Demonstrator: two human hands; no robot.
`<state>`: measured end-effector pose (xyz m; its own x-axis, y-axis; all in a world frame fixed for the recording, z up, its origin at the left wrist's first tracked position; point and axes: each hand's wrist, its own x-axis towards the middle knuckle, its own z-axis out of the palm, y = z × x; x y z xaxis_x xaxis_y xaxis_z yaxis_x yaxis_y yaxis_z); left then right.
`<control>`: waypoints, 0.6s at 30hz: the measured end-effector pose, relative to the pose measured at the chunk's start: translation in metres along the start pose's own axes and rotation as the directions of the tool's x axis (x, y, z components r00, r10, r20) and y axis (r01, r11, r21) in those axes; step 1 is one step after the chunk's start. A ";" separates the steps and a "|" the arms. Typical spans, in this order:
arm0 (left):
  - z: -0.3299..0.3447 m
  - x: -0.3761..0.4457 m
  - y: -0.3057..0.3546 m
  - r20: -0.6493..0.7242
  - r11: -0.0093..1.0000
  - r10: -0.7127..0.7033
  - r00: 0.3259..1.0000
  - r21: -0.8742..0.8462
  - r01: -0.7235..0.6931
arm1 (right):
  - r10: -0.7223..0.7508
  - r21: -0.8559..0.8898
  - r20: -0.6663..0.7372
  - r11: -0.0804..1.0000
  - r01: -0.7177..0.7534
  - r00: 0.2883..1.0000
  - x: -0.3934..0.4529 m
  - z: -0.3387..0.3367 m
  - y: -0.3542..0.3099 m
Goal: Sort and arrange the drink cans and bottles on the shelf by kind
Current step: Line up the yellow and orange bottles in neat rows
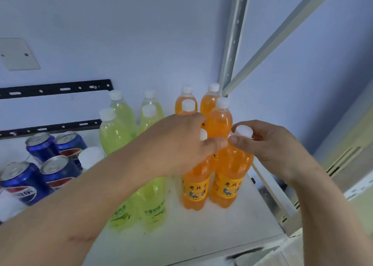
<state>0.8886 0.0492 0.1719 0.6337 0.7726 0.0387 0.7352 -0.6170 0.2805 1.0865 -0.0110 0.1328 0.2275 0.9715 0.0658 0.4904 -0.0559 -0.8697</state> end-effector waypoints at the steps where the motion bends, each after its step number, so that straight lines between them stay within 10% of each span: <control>1: 0.007 -0.001 0.000 -0.027 1.000 0.000 1.000 0.009 0.000 | 0.002 0.009 -0.028 1.000 -0.002 1.000 -0.001 0.003 0.004; 8: 0.036 -0.005 0.004 -0.276 0.973 -0.143 0.951 -0.217 0.083 | -0.038 0.058 -0.130 0.997 0.046 0.991 -0.004 0.020 0.035; 13: 0.093 -0.009 0.015 -0.312 0.738 -0.354 0.882 -0.672 0.059 | -0.011 0.254 -0.121 0.966 0.042 0.993 -0.022 0.051 0.100; 18: 0.135 -0.007 0.014 -0.331 0.629 -0.494 0.804 -0.774 0.068 | 0.108 0.166 -0.061 0.981 -0.096 0.992 -0.030 0.087 0.133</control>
<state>0.9273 0.0153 0.0467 0.0661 0.9754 0.2101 0.3193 -0.2202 0.9217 1.0717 -0.0277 -0.0277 0.3298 0.9441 0.0016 0.3200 -0.1102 -0.9410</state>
